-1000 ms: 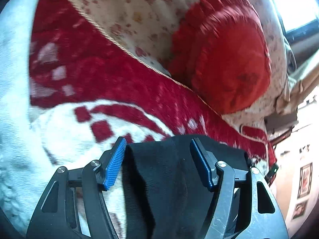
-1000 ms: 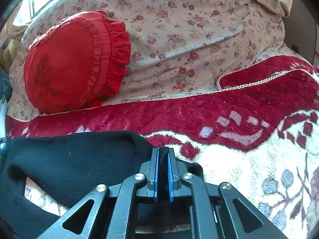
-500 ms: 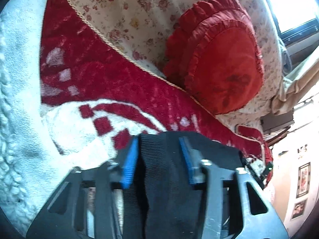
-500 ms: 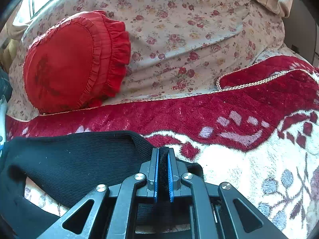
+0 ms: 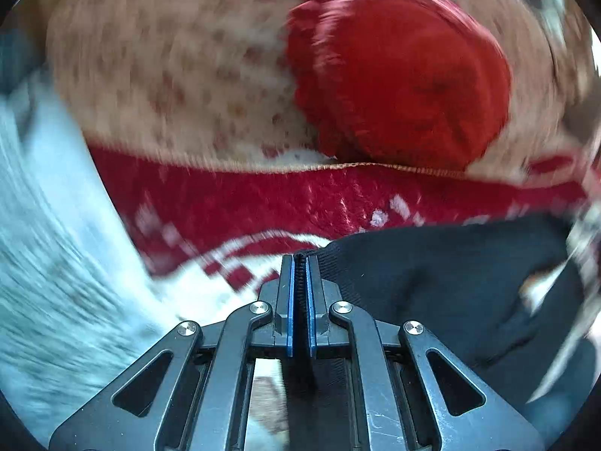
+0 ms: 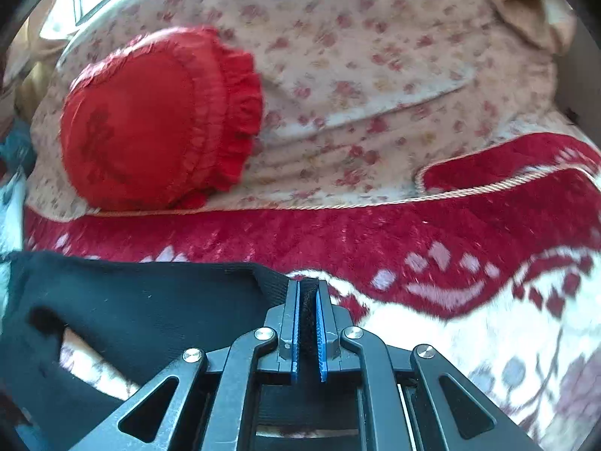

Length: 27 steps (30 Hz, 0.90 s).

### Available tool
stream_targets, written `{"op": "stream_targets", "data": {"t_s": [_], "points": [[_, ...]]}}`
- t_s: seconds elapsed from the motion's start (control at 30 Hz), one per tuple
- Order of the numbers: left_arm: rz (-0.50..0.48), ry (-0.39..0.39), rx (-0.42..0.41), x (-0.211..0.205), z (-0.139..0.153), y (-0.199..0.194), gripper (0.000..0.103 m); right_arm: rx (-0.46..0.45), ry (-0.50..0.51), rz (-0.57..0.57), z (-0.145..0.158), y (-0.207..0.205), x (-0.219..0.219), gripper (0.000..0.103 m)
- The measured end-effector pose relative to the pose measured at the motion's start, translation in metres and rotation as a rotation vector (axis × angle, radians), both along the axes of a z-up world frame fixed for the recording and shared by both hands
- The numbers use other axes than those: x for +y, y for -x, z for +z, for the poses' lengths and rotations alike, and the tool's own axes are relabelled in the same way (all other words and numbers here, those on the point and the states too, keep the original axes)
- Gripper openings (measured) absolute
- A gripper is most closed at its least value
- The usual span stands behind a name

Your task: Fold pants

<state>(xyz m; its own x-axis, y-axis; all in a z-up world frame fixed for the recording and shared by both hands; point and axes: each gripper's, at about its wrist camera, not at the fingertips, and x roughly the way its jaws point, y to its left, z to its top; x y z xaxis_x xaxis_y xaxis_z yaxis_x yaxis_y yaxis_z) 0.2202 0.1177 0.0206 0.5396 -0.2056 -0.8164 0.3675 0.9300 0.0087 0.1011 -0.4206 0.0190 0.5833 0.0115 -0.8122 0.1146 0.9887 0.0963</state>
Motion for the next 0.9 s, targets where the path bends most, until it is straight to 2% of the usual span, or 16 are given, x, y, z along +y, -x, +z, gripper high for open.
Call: {"op": "stream_targets", "data": {"t_s": [0.03, 0.13, 0.33, 0.5, 0.57, 0.63, 0.8, 0.9], "points": [[-0.023, -0.048, -0.037, -0.009, 0.007, 0.008, 0.004, 0.035, -0.011, 0.026, 0.002, -0.007, -0.004, 0.006], [-0.072, -0.113, -0.117, -0.023, 0.023, 0.031, 0.004, 0.109, 0.0, 0.115, 0.01, -0.019, -0.016, 0.006], [-0.105, -0.161, -0.195, -0.014, 0.036, 0.076, 0.004, 0.089, 0.077, 0.241, 0.031, 0.018, -0.018, 0.006], [-0.09, -0.126, -0.207, 0.007, 0.037, 0.123, 0.004, 0.048, 0.133, 0.301, 0.034, 0.072, -0.01, 0.005], [-0.084, -0.107, -0.201, 0.012, 0.03, 0.141, 0.004, 0.042, 0.159, 0.313, 0.033, 0.089, -0.005, 0.001], [-0.078, -0.109, -0.199, 0.017, 0.021, 0.16, 0.004, 0.039, 0.185, 0.327, 0.028, 0.107, -0.001, 0.001], [-0.006, -0.012, -0.133, 0.045, -0.01, 0.2, 0.004, 0.05, 0.209, 0.324, 0.01, 0.142, 0.003, 0.001], [0.081, 0.056, -0.069, 0.063, -0.029, 0.213, 0.004, 0.066, 0.226, 0.307, -0.006, 0.157, 0.003, 0.001]]}}
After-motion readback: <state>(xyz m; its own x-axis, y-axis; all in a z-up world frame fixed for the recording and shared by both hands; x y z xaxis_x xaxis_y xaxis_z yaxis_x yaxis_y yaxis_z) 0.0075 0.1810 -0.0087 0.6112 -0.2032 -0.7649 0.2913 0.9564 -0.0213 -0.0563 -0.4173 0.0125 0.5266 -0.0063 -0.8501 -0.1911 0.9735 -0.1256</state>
